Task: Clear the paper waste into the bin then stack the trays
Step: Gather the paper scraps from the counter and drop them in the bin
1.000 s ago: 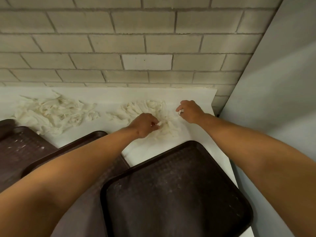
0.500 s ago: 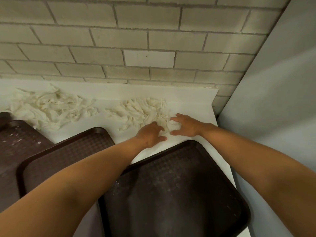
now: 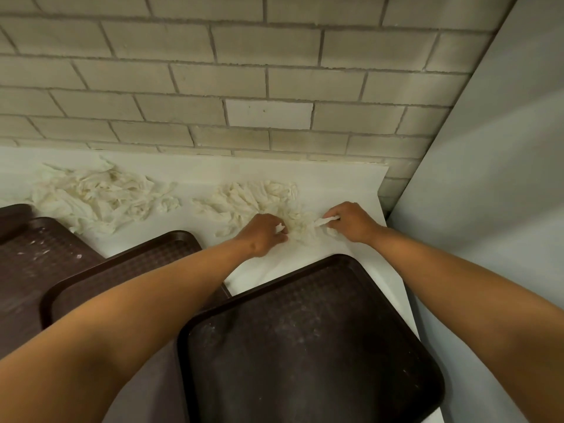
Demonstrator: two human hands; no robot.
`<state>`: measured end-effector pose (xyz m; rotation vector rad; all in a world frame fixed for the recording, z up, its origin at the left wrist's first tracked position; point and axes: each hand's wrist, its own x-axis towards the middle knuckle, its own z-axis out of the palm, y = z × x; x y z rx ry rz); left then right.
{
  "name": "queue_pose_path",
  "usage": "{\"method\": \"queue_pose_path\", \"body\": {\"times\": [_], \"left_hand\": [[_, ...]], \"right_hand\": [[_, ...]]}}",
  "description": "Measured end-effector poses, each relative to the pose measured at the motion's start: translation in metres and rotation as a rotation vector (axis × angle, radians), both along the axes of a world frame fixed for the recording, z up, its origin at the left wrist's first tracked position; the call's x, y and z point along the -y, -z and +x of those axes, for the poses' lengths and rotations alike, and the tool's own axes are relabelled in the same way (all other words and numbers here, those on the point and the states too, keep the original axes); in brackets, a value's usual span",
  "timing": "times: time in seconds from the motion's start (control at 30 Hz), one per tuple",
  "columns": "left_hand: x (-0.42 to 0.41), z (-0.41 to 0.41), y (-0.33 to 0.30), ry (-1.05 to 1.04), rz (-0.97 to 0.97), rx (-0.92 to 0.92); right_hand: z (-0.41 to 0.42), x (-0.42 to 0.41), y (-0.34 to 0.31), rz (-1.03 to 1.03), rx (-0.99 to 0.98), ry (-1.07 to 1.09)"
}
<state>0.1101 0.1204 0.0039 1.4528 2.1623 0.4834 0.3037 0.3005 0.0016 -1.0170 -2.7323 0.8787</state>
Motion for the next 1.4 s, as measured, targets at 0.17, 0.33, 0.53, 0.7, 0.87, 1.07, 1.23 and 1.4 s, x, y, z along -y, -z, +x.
{"method": "queue_pose_path", "body": {"times": [0.17,0.33,0.53,0.7,0.87,1.07,1.23,1.4], "left_hand": [[0.003,-0.016,-0.039,-0.011,0.115,-0.025],[0.010,-0.026,-0.076,0.013,0.206,-0.016],[0.020,-0.023,-0.119,0.004,0.264,0.075],[0.032,-0.013,-0.145,-0.015,0.304,0.171],[0.059,0.000,-0.155,-0.043,0.312,0.173],[0.097,0.020,-0.141,-0.065,0.343,0.272],[0.131,0.045,-0.125,-0.087,0.323,0.354],[0.163,0.069,-0.105,-0.102,0.300,0.386]], "right_hand": [[-0.002,-0.008,-0.034,-0.082,-0.036,0.048],[-0.004,-0.013,-0.073,-0.156,-0.082,0.061],[-0.004,0.005,-0.127,-0.260,-0.180,0.067],[0.008,0.031,-0.151,-0.326,-0.311,0.074],[0.025,0.052,-0.141,-0.406,-0.414,0.111],[0.049,0.105,-0.114,-0.587,-0.549,0.120],[0.069,0.146,-0.097,-0.635,-0.530,0.119],[0.090,0.184,-0.075,-0.646,-0.491,0.130]]}}
